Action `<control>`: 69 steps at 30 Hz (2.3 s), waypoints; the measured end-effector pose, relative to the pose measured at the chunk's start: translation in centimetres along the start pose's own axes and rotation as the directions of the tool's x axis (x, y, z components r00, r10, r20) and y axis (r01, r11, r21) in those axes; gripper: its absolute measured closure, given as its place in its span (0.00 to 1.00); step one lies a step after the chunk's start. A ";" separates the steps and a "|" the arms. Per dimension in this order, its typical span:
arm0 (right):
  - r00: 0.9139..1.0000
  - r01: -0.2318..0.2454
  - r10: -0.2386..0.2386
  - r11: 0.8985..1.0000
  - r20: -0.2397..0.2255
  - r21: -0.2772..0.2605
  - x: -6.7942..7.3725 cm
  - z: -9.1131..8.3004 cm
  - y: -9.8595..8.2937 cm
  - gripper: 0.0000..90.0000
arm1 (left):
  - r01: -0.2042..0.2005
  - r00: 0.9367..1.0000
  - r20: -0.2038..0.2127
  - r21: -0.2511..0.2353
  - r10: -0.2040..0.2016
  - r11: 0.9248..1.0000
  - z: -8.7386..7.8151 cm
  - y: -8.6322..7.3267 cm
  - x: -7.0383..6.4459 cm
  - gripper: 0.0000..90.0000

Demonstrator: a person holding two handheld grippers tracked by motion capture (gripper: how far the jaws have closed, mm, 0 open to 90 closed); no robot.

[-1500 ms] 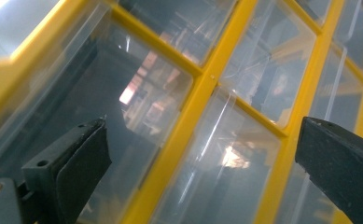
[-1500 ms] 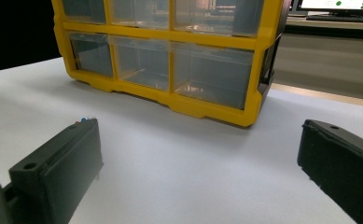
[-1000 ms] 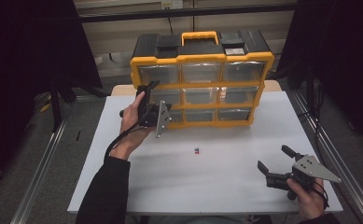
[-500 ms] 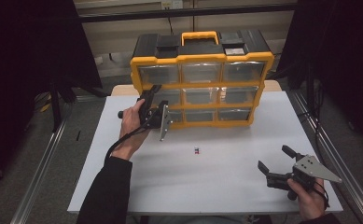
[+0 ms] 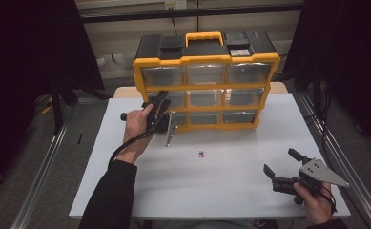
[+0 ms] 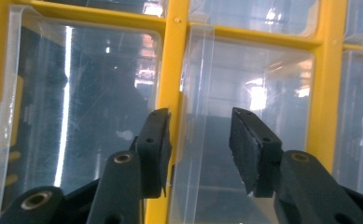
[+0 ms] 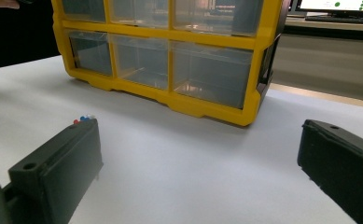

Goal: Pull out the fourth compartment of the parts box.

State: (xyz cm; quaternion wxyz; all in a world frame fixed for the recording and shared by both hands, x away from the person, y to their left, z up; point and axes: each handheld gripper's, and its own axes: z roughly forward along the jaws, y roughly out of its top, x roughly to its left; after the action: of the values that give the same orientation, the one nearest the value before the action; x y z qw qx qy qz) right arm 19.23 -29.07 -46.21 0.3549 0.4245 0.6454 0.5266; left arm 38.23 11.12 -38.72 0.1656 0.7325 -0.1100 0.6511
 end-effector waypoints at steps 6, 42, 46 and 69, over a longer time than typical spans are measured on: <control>1.000 0.002 -0.002 1.000 -0.002 0.001 0.0 0.0 0.0 0.00 | -0.027 1.000 -0.013 0.014 0.027 1.000 0.2 0.2 -0.4 0.72; 1.000 0.003 -0.003 1.000 -0.009 0.001 0.0 0.0 0.0 0.00 | -0.024 0.998 -0.056 0.031 0.025 0.999 0.1 0.4 -0.5 0.87; 1.000 0.001 -0.001 1.000 -0.008 0.001 0.0 0.0 0.0 0.00 | -0.045 0.997 -0.063 0.033 0.047 0.998 -0.1 0.5 -0.4 0.87; 1.000 0.002 -0.002 1.000 -0.006 -0.001 0.0 0.0 0.0 0.00 | -0.051 0.996 -0.077 0.013 0.052 0.999 -0.3 0.3 -0.6 0.88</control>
State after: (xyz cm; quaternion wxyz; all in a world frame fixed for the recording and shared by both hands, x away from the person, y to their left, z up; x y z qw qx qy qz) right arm 19.23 -29.06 -46.18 0.3536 0.4222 0.6466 0.5279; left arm 37.78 10.87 -39.21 0.1488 0.7046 -0.1188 0.6835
